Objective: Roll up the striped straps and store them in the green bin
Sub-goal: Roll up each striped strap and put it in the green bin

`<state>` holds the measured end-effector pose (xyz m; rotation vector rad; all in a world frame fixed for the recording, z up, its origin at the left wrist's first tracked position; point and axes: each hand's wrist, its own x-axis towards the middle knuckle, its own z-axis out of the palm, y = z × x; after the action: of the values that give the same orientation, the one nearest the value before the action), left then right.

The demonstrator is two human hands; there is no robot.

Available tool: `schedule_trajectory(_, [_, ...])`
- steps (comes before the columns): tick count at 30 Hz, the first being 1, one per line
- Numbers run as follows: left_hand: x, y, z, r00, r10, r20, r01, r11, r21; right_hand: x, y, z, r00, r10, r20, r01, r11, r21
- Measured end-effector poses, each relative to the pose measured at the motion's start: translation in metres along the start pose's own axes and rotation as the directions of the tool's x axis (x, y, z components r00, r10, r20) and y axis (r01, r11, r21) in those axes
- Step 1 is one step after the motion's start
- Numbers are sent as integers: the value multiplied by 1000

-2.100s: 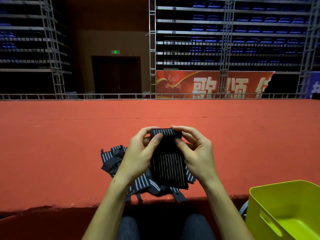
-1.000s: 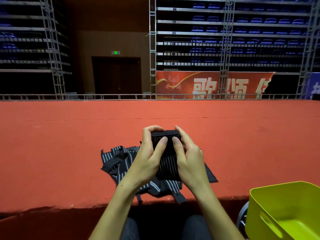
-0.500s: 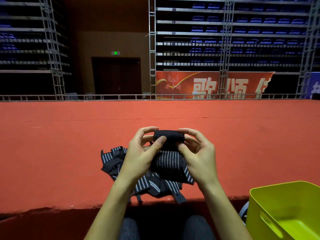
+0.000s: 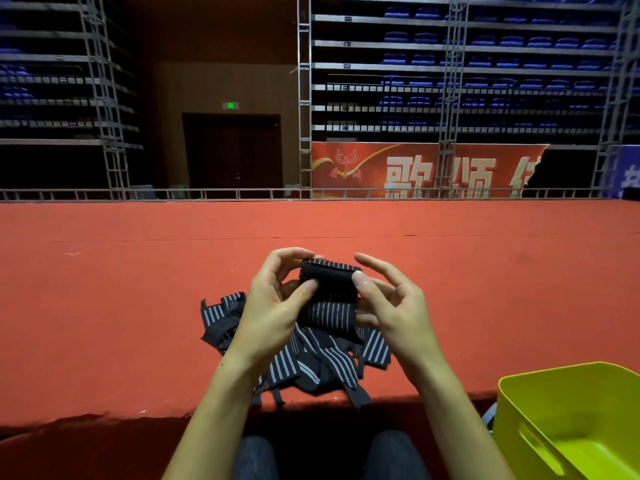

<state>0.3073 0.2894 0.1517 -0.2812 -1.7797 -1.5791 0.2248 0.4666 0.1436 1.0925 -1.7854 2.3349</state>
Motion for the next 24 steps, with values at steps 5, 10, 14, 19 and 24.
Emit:
schedule_trajectory(5, [-3, 1, -3, 997, -44, 60, 45, 999, -16, 1, -3, 0, 999, -28, 26, 28, 1000, 7])
schedule_trajectory(10, [-7, 5, -6, 993, -95, 63, 97, 995, -35, 2, 2, -5, 998, -57, 32, 57, 998, 3])
schedule_trajectory(14, [-4, 8, -6, 995, -94, 25, 94, 995, 15, 1, 6, -5, 993, -96, 63, 99, 993, -57])
schedule_trajectory(19, [-2, 8, -9, 994, -104, 44, 101, 993, 69, 3, 10, -7, 989, -129, 77, 135, 988, -80])
schedule_trajectory(24, [-1, 7, -9, 996, -84, 9, 83, 995, 48, 2, 9, -9, 990, -96, 105, 103, 993, -58])
